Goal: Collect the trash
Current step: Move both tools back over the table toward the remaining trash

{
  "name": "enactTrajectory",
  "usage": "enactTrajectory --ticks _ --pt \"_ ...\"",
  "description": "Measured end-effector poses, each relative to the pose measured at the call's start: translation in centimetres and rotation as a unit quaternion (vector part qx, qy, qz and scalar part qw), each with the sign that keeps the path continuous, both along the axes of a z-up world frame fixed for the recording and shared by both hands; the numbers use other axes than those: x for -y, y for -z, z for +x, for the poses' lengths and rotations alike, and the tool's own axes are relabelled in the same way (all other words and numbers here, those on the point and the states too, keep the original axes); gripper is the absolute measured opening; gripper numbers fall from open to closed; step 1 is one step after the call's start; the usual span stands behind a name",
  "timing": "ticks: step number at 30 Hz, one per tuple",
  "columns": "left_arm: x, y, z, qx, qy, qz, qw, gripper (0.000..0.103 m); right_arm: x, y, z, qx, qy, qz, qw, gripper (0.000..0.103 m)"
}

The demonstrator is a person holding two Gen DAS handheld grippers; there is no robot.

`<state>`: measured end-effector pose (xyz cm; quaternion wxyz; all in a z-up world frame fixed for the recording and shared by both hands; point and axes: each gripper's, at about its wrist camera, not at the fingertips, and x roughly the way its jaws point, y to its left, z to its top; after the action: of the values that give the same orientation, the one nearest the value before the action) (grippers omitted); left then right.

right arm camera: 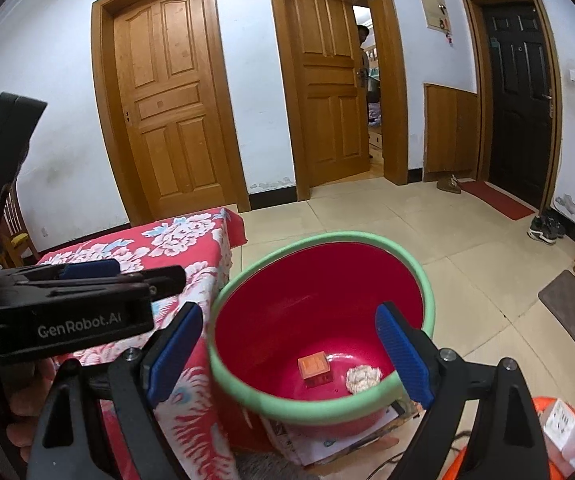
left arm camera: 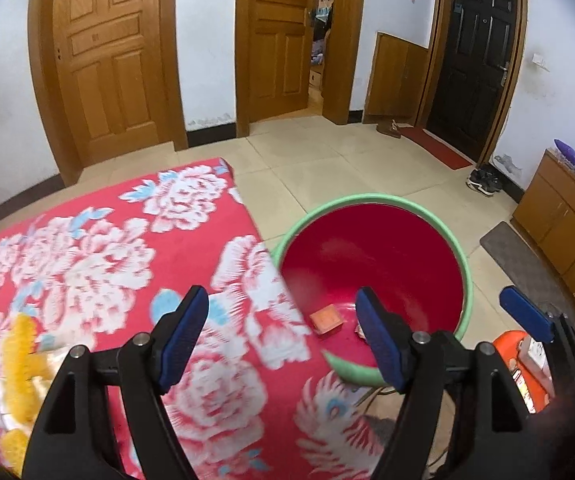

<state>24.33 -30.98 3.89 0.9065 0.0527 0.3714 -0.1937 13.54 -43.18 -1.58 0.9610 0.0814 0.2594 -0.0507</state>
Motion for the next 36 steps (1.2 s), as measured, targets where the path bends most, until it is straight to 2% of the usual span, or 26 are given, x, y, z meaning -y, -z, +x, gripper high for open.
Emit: enactTrajectory --ticks 9,20,30,36 --pt "-5.3 -1.4 -2.1 0.021 -0.030 0.003 0.9993 0.075 -3.3 -1.4 -1.9 -0.005 0.007 0.004 1.000 0.091" --pt "-11.2 -1.6 -4.9 0.005 -0.052 -0.014 0.9985 0.075 -8.1 -3.0 -3.8 0.004 0.000 -0.004 1.000 0.092" --pt "-16.9 -1.6 -9.6 0.007 -0.065 -0.029 0.9974 0.076 -12.4 -3.0 -6.3 -0.001 -0.011 -0.009 1.000 0.092" --pt "-21.6 -1.7 -12.2 0.022 -0.100 -0.033 0.9942 0.078 -15.7 -2.3 -7.5 -0.007 -0.041 -0.006 0.999 0.093"
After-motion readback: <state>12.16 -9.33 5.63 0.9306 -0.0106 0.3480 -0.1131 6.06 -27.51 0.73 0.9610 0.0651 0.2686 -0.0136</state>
